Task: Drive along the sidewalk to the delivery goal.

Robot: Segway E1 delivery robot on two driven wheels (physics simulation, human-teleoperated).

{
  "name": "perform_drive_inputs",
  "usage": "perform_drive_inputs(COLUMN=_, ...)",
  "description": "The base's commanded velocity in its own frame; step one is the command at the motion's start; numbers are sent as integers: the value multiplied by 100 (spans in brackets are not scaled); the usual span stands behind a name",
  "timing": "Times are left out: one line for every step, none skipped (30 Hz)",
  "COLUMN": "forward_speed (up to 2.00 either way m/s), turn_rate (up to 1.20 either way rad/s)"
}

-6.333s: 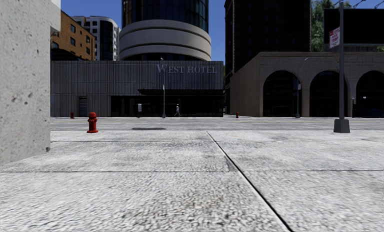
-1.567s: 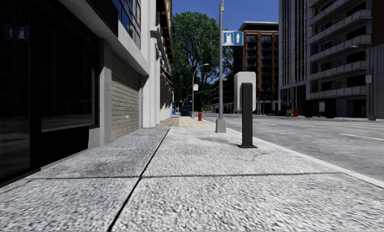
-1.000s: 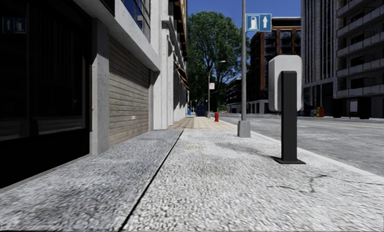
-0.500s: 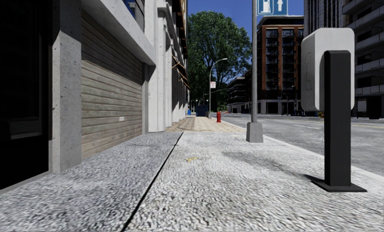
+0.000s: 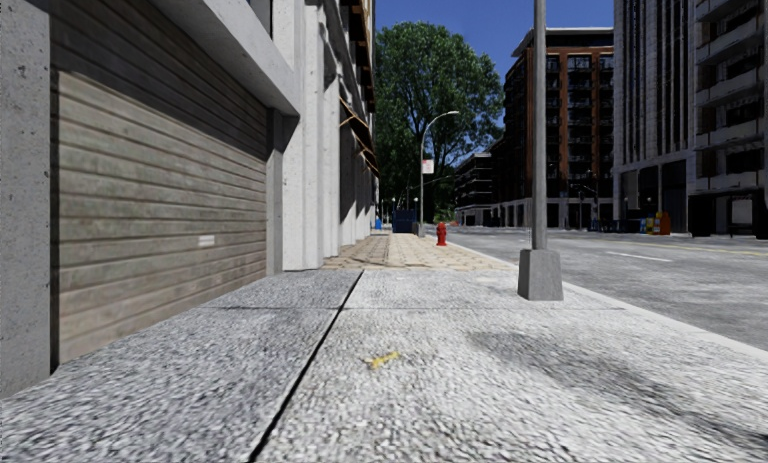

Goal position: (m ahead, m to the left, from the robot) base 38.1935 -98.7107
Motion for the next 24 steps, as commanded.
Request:
perform_drive_inputs(forward_speed=200, turn_rate=0)
perform_drive_inputs(forward_speed=200, turn_rate=0)
perform_drive_inputs(forward_speed=200, turn_rate=0)
perform_drive_inputs(forward_speed=200, turn_rate=0)
perform_drive_inputs(forward_speed=200, turn_rate=0)
perform_drive_inputs(forward_speed=200, turn_rate=0)
perform_drive_inputs(forward_speed=200, turn_rate=0)
perform_drive_inputs(forward_speed=200, turn_rate=0)
perform_drive_inputs(forward_speed=200, turn_rate=0)
perform_drive_inputs(forward_speed=200, turn_rate=0)
perform_drive_inputs(forward_speed=200, turn_rate=0)
perform_drive_inputs(forward_speed=200, turn_rate=0)
perform_drive_inputs(forward_speed=200, turn_rate=0)
perform_drive_inputs(forward_speed=200, turn_rate=0)
perform_drive_inputs(forward_speed=200, turn_rate=0)
perform_drive_inputs(forward_speed=200, turn_rate=0)
perform_drive_inputs(forward_speed=200, turn_rate=0)
perform_drive_inputs(forward_speed=200, turn_rate=0)
perform_drive_inputs(forward_speed=200, turn_rate=0)
perform_drive_inputs(forward_speed=200, turn_rate=0)
perform_drive_inputs(forward_speed=200, turn_rate=0)
perform_drive_inputs(forward_speed=200, turn_rate=0)
perform_drive_inputs(forward_speed=200, turn_rate=0)
perform_drive_inputs(forward_speed=200, turn_rate=0)
